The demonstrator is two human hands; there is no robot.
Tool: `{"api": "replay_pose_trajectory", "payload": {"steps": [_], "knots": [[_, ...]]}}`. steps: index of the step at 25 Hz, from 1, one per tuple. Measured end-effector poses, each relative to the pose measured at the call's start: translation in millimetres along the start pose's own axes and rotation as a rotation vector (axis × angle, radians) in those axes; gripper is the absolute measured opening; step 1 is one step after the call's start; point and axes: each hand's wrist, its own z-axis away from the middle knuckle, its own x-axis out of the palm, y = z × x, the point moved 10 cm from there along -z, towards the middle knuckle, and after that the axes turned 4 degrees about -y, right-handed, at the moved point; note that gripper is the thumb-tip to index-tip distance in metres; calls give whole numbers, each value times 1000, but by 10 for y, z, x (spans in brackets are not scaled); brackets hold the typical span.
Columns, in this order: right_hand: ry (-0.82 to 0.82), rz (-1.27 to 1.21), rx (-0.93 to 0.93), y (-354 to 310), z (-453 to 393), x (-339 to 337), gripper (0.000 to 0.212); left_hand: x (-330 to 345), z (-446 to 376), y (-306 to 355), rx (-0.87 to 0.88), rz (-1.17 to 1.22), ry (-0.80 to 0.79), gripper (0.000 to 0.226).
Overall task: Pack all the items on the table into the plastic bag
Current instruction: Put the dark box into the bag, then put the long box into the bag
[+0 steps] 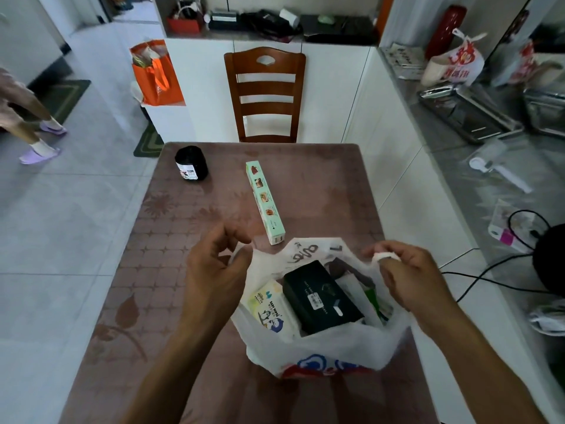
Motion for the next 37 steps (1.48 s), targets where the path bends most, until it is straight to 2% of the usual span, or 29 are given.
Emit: {"api": "replay_pose_trajectory", "payload": {"steps": [2, 4, 6, 7, 8, 9, 10, 12, 13, 15, 17, 20, 21, 24, 26, 27, 29, 31, 35, 37], "knots": [[26, -56, -75, -254, 19, -98, 28, -64, 27, 44, 24, 70, 14, 18], [40, -61, -2, -190, 43, -108, 26, -16, 52, -51, -9, 64, -35, 18], [-2, 138, 106, -8, 48, -56, 14, 32, 60, -202, -52, 22, -104, 19], [-53, 289, 135, 13, 55, -16, 13, 21, 34, -231, -50, 16, -122, 17], [-89, 434, 116, -36, 55, 13, 22, -3, -3, -240, -43, 14, -134, 11], [-80, 551, 63, -149, 36, 17, 33, -25, -47, -246, -44, 13, -137, 4], [-33, 616, -30, -344, -4, 17, 42, -65, -103, -274, -63, 23, -114, 10], [83, 589, -221, -830, -103, 69, 45, -137, -279, -477, -171, 81, -41, 26], [81, 554, -281, -973, -223, 174, 43, -130, -387, -645, -235, 65, -13, 29], [-43, 531, -301, -1073, -580, 584, 39, -42, -656, -1114, -323, -139, -31, 27], [-220, 504, -217, -952, -1021, 1076, 36, 184, -858, -1729, -388, -355, -180, 31], [-435, 561, -43, -604, -1578, 1628, 33, 812, -778, -2663, -468, -636, -616, 67], [-465, 580, -15, -531, -1751, 1738, 32, 935, -760, -2864, -471, -711, -690, 74], [-472, 595, 27, -370, -2211, 1951, 22, 1057, -923, -3134, -478, -803, -756, 107], [-476, 606, 79, -178, -2467, 2076, 29, 1082, -985, -3203, -508, -886, -846, 131], [-470, 623, 101, -65, -2604, 2150, 37, 1110, -990, -3241, -505, -903, -865, 135], [-476, 626, 158, 135, -2829, 2314, 57, 1148, -1010, -3256, -499, -955, -879, 137], [-508, 602, 186, 273, -2954, 2549, 66, 1145, -987, -3240, -493, -999, -884, 137], [-455, 664, 202, 374, -3031, 2721, 61, 1137, -1040, -3280, -456, -1036, -840, 137], [-441, 475, 285, 434, -2953, 2646, 57, 1150, -1028, -3270, -437, -1050, -842, 137]]}}
